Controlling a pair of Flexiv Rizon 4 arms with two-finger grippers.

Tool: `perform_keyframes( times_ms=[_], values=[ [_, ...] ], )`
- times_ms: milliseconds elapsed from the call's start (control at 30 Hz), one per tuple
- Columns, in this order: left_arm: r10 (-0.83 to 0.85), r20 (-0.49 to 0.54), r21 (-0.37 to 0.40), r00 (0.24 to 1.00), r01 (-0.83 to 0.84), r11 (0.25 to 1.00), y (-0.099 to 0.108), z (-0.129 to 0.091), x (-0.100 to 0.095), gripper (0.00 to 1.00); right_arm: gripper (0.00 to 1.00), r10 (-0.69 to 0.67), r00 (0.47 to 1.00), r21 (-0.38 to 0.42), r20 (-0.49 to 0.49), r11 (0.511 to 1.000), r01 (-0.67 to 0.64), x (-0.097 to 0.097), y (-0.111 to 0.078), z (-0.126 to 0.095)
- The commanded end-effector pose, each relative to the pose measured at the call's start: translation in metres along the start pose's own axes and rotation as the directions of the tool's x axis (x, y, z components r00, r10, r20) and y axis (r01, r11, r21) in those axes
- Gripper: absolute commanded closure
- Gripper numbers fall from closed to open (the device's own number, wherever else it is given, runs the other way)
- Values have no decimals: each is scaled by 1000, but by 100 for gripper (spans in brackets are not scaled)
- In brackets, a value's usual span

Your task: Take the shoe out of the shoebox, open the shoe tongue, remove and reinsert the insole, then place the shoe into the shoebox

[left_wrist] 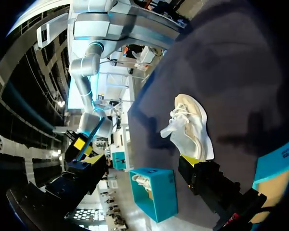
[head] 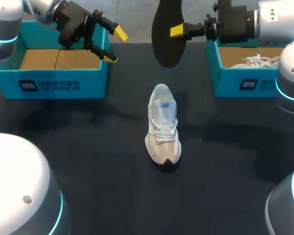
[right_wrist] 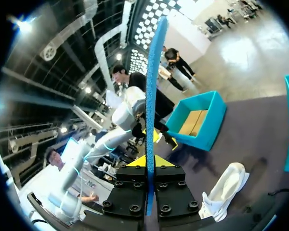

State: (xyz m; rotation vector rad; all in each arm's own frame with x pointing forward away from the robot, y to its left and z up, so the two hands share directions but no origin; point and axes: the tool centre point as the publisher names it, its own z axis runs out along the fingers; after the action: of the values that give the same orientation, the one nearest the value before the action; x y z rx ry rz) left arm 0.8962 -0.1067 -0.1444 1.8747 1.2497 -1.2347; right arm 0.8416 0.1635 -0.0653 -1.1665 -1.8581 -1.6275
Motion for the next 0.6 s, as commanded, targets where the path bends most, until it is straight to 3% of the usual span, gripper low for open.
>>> perform_keyframes(
  times_ms=[33, 600],
  values=[
    [5, -38, 87, 999, -2, 996, 5, 1, 3, 0, 100, -25, 999, 6, -27, 1000, 25, -4, 7, 8],
    [1, -45, 100, 999, 4, 995, 4, 1, 5, 0, 100, -27, 999, 5, -30, 1000, 27, -4, 11, 10]
  ],
)
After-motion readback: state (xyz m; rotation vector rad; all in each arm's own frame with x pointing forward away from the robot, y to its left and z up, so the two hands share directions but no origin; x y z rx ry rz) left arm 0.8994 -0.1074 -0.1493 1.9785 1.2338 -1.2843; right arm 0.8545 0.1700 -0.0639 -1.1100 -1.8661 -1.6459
